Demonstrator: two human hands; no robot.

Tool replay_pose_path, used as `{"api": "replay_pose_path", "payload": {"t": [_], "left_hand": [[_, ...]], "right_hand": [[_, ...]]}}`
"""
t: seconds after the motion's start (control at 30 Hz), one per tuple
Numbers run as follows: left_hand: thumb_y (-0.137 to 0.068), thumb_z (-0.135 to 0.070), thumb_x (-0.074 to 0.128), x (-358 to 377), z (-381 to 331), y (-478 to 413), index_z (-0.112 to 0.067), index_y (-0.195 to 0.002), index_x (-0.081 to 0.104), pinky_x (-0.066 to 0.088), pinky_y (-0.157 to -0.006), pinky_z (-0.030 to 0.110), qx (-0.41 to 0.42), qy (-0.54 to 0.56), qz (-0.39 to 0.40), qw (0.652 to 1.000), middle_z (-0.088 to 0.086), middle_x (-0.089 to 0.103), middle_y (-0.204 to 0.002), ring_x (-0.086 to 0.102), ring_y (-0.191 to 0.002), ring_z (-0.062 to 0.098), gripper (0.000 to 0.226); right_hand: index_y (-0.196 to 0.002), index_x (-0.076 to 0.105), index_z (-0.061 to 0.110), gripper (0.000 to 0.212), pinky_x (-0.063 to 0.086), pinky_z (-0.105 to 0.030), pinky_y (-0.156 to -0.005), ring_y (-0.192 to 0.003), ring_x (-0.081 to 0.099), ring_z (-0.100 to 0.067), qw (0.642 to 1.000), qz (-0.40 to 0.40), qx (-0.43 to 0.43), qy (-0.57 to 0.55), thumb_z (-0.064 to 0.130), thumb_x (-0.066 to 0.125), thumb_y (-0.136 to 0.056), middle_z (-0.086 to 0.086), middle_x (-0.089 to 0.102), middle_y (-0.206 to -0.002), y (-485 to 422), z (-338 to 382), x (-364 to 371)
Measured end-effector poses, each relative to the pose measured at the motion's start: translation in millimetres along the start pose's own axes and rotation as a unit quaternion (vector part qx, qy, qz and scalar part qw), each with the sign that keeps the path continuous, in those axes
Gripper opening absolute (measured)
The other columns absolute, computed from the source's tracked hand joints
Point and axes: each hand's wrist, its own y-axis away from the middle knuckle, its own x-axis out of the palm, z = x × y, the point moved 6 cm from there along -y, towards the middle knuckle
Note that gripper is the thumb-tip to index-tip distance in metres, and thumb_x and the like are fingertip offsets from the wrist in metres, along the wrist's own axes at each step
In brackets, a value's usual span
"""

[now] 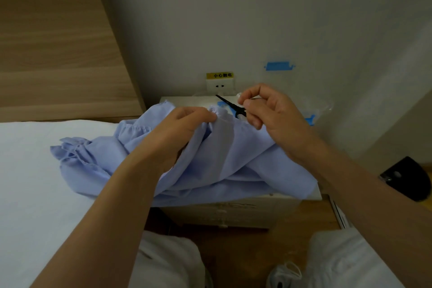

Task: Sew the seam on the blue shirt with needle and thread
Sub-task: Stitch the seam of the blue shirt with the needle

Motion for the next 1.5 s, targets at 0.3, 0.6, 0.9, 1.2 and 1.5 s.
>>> {"api": "replay_pose_path", "payload": {"t": [0.3,0.6,0.9,1.2,1.5], "left_hand": [[-0.093,-0.029,0.057,-5.2,-4.1,-8.8,-0.008,-0.09,0.071,0.053,-0.073,0.027,0.047,-0.058,0.01,0.997,0.015,0.069,-0.082,0.064,-0.078,0.019,0.025],[-0.089,-0.026,0.063,-7.8,-2.3,-9.4,-0.015,-0.078,0.072,0.054,-0.069,0.024,0.048,-0.032,0.0,0.998,0.005,0.071,-0.072,0.066,-0.07,0.013,0.018],[-0.097,-0.02,0.053,-10.8,3.5,-11.0,-0.01,-0.074,0.066,0.049,-0.067,0.026,0.012,0.023,-0.008,1.0,0.004,0.065,-0.065,0.062,-0.065,0.012,0.028],[-0.092,-0.023,0.059,-5.1,-3.3,-3.7,-0.009,-0.075,0.063,0.05,-0.05,0.016,0.055,0.03,0.0,0.998,-0.005,0.063,-0.058,0.06,-0.052,0.003,0.023],[-0.092,-0.024,0.059,-4.8,-2.2,-4.6,-0.011,-0.075,0.064,0.05,-0.052,0.015,0.069,0.016,0.004,0.997,-0.005,0.064,-0.06,0.06,-0.054,0.003,0.022]], "right_hand": [[-0.093,0.062,0.015,0.022,0.03,-0.018,-0.05,-0.047,0.03,-0.007,0.998,0.029,0.038,0.047,0.001,0.045,-0.095,0.003,0.036,-0.052,-1.4,-4.1,-1.8],[-0.103,0.063,0.007,0.013,0.043,-0.016,-0.054,-0.048,0.05,-0.01,0.994,0.101,-0.005,0.041,0.006,0.051,-0.097,-0.013,0.061,-0.057,7.1,2.1,7.0],[-0.108,0.07,0.007,0.018,0.048,-0.021,-0.053,-0.041,0.053,-0.008,0.992,0.086,-0.051,0.082,0.008,0.058,-0.094,-0.018,0.063,-0.053,12.9,2.7,7.0],[-0.109,0.071,0.014,0.02,0.052,-0.028,-0.053,-0.039,0.052,-0.009,0.989,0.075,-0.07,0.106,0.011,0.059,-0.094,-0.007,0.058,-0.044,15.0,5.0,7.2],[-0.109,0.071,0.014,0.02,0.052,-0.026,-0.053,-0.039,0.051,-0.007,0.987,0.076,-0.073,0.118,0.008,0.059,-0.094,-0.01,0.058,-0.044,15.2,4.8,7.0]]}}
